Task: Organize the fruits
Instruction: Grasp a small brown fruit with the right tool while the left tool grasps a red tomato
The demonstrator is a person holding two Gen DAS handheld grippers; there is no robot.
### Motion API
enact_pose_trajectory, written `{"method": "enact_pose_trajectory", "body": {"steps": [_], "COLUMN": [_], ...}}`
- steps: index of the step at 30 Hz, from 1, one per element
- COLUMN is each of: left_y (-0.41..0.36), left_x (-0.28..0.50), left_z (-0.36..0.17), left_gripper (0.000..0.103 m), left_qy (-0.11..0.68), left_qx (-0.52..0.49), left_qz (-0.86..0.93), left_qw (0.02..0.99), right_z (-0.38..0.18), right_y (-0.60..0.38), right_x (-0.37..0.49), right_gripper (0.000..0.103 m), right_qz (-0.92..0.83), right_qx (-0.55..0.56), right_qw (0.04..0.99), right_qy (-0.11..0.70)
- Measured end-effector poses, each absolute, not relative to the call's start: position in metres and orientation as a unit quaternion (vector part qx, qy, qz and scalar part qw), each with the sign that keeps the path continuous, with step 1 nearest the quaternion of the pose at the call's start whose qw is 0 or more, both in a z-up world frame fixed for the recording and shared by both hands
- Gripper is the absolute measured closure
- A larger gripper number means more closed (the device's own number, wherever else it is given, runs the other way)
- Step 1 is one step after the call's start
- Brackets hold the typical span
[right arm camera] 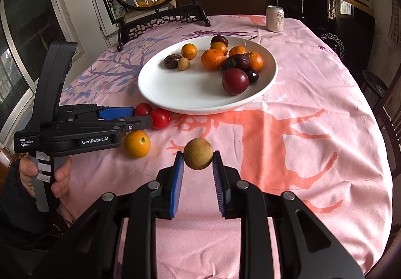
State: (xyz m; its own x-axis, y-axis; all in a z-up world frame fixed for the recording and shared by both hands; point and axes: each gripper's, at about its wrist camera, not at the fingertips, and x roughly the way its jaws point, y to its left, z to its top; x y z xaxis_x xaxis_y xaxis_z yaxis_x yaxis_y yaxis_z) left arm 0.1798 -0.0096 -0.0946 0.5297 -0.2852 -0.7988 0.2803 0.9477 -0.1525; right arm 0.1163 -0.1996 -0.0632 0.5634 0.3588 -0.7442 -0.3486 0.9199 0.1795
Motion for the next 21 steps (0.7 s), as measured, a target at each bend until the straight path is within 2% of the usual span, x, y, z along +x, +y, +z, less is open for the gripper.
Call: {"method": "enact_pose_trajectory", "body": {"steps": [2, 8, 12, 21], "left_y": [0.000, 0.003, 0.000, 0.001], "left_x": [0.182, 0.198, 0.206, 0.185], "left_z": [-0.097, -0.102, -0.105, -0.090], "left_gripper": [0.073, 0.068, 0.072, 0.073], "left_qy": [0.464, 0.481, 0.483, 0.447], "left_qx": [-0.009, -0.035, -0.040, -0.025], "left_qz": [-0.153, -0.159, -0.153, -0.136], "left_qw": [0.873, 0.862, 0.861, 0.884], "right_z": [-0.063, -0.062, -0.062, -0.057], "right_y": [-0.200, -0.196, -0.194, -0.194], "right_x": [0.115, 0.115, 0.114, 0.114], "right_gripper": [0.078, 0.078, 0.078, 0.078], "right_qz": [0.200, 0.207, 0.208, 0.207], "right_qx": [0.006, 0.004, 0.006, 0.003], "right_qw": [0.884, 0.883, 0.882, 0.884], "right_qy": [0.422, 0.422, 0.423, 0.418]}}
